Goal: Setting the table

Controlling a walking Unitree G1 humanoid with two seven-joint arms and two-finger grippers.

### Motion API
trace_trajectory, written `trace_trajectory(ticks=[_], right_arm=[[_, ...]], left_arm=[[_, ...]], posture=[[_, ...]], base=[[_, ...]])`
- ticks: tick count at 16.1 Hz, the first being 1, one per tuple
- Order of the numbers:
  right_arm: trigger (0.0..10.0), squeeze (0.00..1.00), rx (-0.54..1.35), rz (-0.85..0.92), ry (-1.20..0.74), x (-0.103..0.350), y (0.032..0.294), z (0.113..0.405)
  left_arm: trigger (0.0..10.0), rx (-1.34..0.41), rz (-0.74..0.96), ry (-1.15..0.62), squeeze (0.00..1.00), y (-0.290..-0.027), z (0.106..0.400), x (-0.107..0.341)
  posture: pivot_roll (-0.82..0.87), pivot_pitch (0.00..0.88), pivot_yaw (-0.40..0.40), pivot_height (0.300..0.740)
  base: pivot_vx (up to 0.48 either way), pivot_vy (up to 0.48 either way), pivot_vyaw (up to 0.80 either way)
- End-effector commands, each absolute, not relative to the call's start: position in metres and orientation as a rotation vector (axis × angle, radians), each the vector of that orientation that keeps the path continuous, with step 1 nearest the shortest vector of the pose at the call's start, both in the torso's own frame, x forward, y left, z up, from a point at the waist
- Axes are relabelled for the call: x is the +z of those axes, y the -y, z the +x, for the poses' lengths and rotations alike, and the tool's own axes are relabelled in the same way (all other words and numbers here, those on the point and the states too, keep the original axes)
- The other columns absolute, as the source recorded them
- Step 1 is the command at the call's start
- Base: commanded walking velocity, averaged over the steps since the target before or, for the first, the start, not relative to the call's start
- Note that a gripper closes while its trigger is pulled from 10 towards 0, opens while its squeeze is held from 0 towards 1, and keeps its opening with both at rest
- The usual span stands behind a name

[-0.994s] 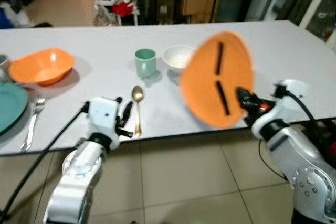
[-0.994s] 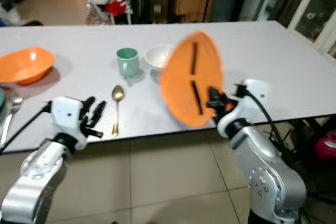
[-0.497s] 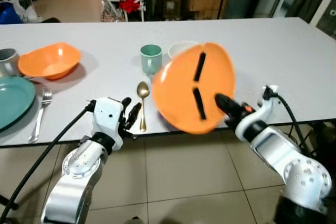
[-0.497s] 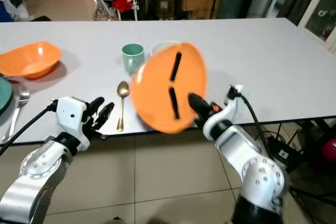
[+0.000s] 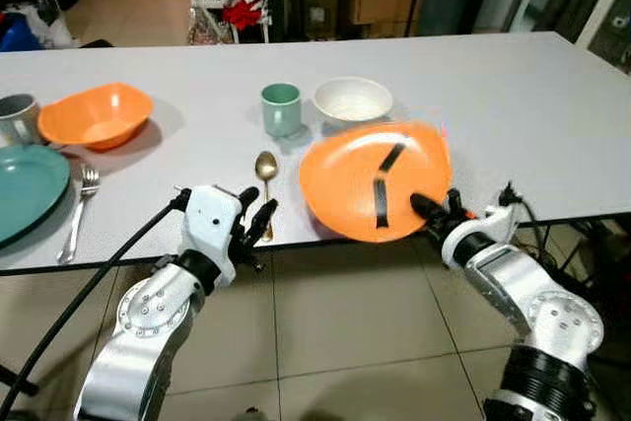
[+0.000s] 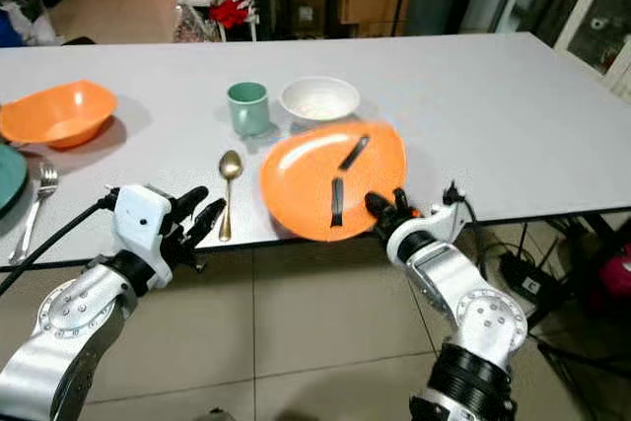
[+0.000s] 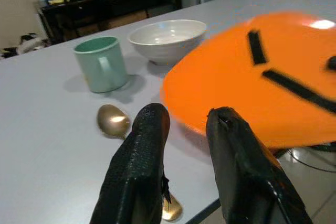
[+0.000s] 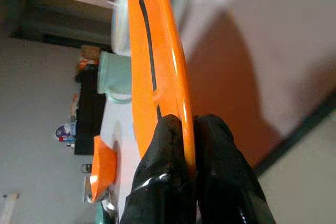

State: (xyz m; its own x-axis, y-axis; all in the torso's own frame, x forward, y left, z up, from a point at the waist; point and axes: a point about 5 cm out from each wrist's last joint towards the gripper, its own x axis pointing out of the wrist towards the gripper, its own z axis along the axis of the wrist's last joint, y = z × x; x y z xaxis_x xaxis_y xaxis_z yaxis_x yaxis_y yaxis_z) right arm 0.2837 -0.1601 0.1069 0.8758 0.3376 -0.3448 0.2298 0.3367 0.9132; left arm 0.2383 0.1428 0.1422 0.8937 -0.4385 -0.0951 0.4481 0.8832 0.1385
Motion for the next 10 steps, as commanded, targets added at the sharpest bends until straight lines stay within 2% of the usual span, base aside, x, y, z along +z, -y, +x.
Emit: trace_trajectory(ticks=[1, 7, 10], right_arm=[[10.0, 0.00, 0.128, 1.299, -0.509, 0.116, 0.152, 0.293], [10.0, 0.00, 0.110, 1.357, -0.554, 0.107, 0.150, 0.313], [10.0, 0.00, 0.025, 1.385, -0.544, 0.093, 0.154, 0.325]], left_arm=[[10.0, -0.480, 0.158, -0.065, 0.00, -0.142, 0.236, 0.144], [10.0, -0.499, 0.164, -0.076, 0.00, -0.140, 0.233, 0.144], [10.0, -0.520, 0.162, -0.088, 0.00, -0.138, 0.230, 0.143]], posture=[[0.11, 0.000, 0.021, 0.740], [0.12, 0.000, 0.024, 0.740], [0.13, 0.000, 0.028, 0.740]], base=[[0.000, 0.000, 0.00], [0.000, 0.000, 0.00], [0.000, 0.000, 0.00]])
